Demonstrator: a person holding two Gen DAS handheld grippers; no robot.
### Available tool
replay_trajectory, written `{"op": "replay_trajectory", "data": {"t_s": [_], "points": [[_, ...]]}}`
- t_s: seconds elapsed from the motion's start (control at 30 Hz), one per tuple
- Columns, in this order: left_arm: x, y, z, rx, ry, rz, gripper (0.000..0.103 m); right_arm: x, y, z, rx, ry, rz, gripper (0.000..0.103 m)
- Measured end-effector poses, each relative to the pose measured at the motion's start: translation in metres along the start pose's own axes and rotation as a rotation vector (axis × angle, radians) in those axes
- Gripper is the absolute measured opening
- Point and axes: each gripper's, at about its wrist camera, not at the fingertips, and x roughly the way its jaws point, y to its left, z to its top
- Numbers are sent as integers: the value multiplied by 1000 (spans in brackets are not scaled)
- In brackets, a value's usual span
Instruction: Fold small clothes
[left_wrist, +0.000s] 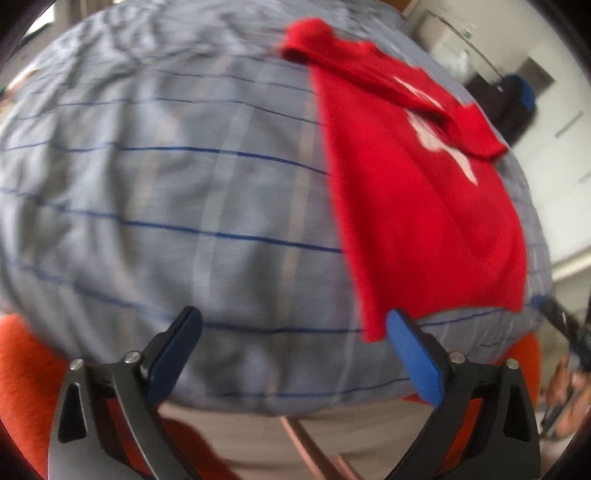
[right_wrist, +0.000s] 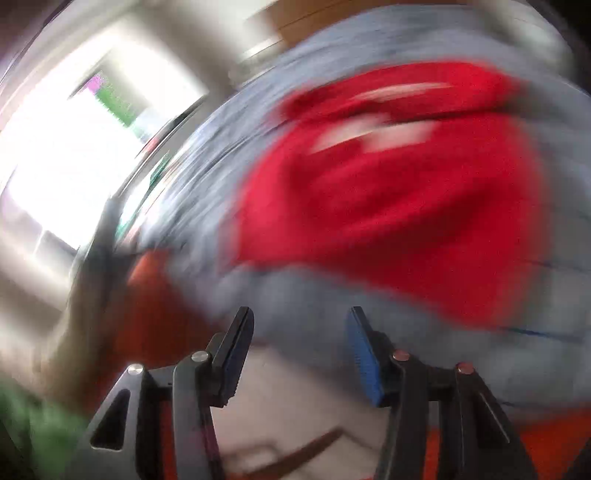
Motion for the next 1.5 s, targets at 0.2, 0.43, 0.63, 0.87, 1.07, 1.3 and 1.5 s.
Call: {"op": "replay_trajectory", "data": {"t_s": [0.2,0.43,0.63,0.87,1.07,1.3,1.5], "points": [[26,-36,7,66,7,51,31,1,-50,13,148,19,-19,54],[-3,-29,-1,83,-11,46,0,29,-40,8,134,18,-158,4],[-38,-33,-17,121,-24,11,0,-27,-26,-4,174,30,-167,3],[6,-17,-21,147,49,124,0,0,-42,-15,207,85,-279,3],[33,-23,-21,157,33,193,0,38,-67,-17,251,90,-327,3],[43,-44,-33,203,-14,253,1,39,-71,-15,233,62,-325,3],[47,-53,-41,225,-28,271,1,39,-68,-21,226,51,-338,3]]}}
